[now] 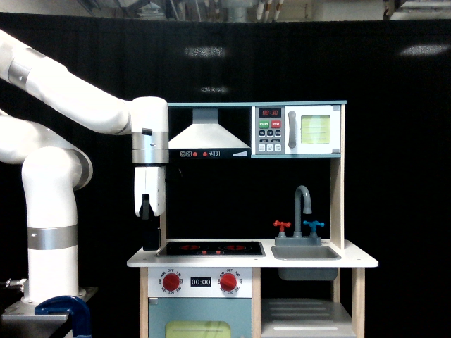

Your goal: Open the oven door

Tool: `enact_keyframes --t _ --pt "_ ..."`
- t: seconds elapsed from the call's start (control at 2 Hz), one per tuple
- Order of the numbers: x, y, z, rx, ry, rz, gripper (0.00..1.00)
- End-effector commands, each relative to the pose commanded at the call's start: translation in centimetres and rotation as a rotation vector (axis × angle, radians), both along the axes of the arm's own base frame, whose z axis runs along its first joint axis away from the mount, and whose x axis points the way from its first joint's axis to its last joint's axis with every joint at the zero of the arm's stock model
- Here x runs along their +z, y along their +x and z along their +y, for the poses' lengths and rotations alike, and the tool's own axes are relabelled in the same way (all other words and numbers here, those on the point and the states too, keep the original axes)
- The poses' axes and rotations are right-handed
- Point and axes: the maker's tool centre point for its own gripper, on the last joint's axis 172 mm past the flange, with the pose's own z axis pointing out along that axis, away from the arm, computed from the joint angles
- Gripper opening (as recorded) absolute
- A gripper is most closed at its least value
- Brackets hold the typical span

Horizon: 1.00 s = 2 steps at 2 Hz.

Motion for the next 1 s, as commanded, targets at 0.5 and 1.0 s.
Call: enact_keyframes --t 0.5,1.0 --pt "-0.3 0.3 -0.2 0.0 -0.009 0.017 1.0" --pt "-0.1 3.4 -2.7 0.209 -0.007 -0.018 1.0"
